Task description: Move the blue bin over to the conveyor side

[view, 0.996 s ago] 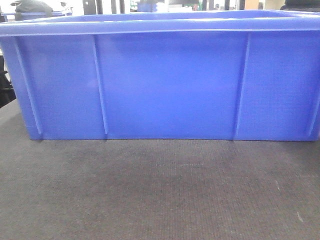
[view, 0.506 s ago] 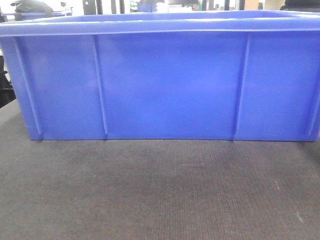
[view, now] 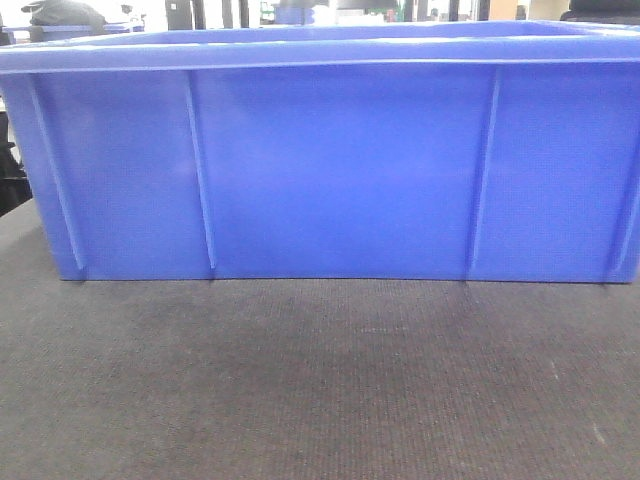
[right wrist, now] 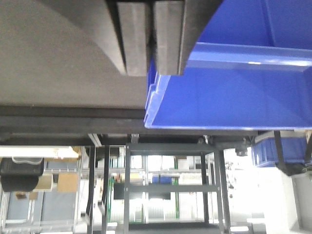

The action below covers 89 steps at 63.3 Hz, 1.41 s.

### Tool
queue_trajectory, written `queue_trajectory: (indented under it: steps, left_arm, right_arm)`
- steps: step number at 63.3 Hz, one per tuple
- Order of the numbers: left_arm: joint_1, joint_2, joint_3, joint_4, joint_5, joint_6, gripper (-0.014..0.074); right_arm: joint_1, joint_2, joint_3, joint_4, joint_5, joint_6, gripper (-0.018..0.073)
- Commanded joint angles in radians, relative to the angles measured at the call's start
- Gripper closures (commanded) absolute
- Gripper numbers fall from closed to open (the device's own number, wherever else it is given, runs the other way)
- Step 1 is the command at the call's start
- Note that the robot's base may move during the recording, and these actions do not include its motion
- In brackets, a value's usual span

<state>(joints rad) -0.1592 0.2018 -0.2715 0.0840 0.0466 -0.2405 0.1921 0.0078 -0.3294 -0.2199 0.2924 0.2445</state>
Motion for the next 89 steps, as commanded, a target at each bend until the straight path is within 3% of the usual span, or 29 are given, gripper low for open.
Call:
queue_trajectory:
  steps: [1,30,38,43,46,49,59,69,72,89]
  left_arm:
    - [-0.004,-0.028,0.003,-0.006,-0.012,-0.007,0.0605]
    - [-0.004,-0.039,0.003,-0.006,-0.012,-0.007,0.0605]
    - [-0.004,-0.039,0.003,-0.006,-0.012,-0.007,0.0605]
    - [-0.004,-0.039,0.003,-0.006,-0.012,-0.007,0.0605]
    - [-0.004,-0.039,0.003,-0.006,-0.012,-0.007,0.0605]
    - [-0.004,-0.039,0.003,-0.006,-0.012,-0.007,0.0605]
    - [-0.004,-0.039,0.003,-0.006,-0.012,-0.007,0.0605]
    - [-0.004,-0.039,0.003,-0.006,-0.012,-0.007,0.0605]
    - [-0.004,-0.039,0.003,-0.006,-0.012,-0.007,0.0605]
    - [-0.004,-0.039,0.003,-0.006,-0.012,-0.007,0.0605]
  right_arm:
    - [-0.002,-0.008,0.003,-0.006,-0.015,-0.009,0.0647]
    - [-0.002,-0.008,0.003,0.001,-0.007,-0.009,0.0647]
    - [-0.013,-0.008,0.059,0.142,-0.036,-0.012,0.0647]
    - [-0.048,-0.008,0.140,0.188,-0.150,-0.145,0.0647]
    - [-0.072,-0.008,0.188,0.280,-0.247,-0.276,0.0647]
    - [-0.092,-0.008,0.223,0.329,-0.322,-0.320,0.0647]
    - [-0.108,-0.008,0.285,0.264,-0.301,-0.320,0.0647]
    - [-0.103,-0.008,0.329,0.264,-0.361,-0.320,0.0647]
    - [-0.101,-0.008,0.329,0.264,-0.298,-0.320,0.0647]
    - [-0.101,-0.008,0.329,0.266,-0.292,-0.318,0.0647]
